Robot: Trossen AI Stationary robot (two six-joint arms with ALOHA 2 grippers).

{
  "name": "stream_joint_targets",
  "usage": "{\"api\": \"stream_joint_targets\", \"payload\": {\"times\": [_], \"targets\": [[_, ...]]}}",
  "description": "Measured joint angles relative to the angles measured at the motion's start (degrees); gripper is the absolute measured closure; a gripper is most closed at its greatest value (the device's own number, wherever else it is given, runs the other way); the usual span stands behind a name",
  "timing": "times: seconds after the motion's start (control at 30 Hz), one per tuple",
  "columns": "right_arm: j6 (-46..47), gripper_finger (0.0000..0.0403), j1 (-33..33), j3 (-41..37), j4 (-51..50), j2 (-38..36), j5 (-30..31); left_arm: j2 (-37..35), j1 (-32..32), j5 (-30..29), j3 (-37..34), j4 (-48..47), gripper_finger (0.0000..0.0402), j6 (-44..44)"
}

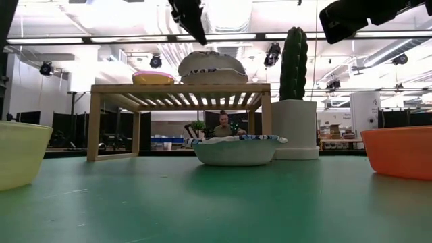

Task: Place and stack bowls onto a shelf
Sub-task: Stack the middle white patterned bowl on top of the white patterned bowl on the shelf, then stack the orange bowl on top of the purple bowl on the shelf

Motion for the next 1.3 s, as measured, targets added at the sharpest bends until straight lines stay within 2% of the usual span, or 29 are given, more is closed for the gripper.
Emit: {"api": "stream_joint_targets", "payload": {"times": [0.17,0.47,0.7,0.97,1.3], "targets": [[0.00,0.0385,0.00,0.00,0.00,0.00,0.00,0.08,0.02,0.00,-3.43,0.62,0.0399,-0.98],[0.00,0.0385,0.00,0.00,0.00,0.00,0.00,0.11,0.04,-0.24,-5.74,3.01,0.0400,-2.10],[0.11,0.0385,0.00,0.00,0.02,0.00,0.00,-0.96,-2.10,-0.20,-5.61,3.65,0.0400,-8.08],[3.77,0.0385,0.00,0.00,0.02,0.01,0.28,-1.33,-10.33,0.85,-5.85,1.60,0.0400,-9.00],[15.37,0.0385,0.00,0.00,0.07,3.37,2.64,-3.41,-23.90,1.01,-7.20,-3.21,0.0400,-8.48]]}}
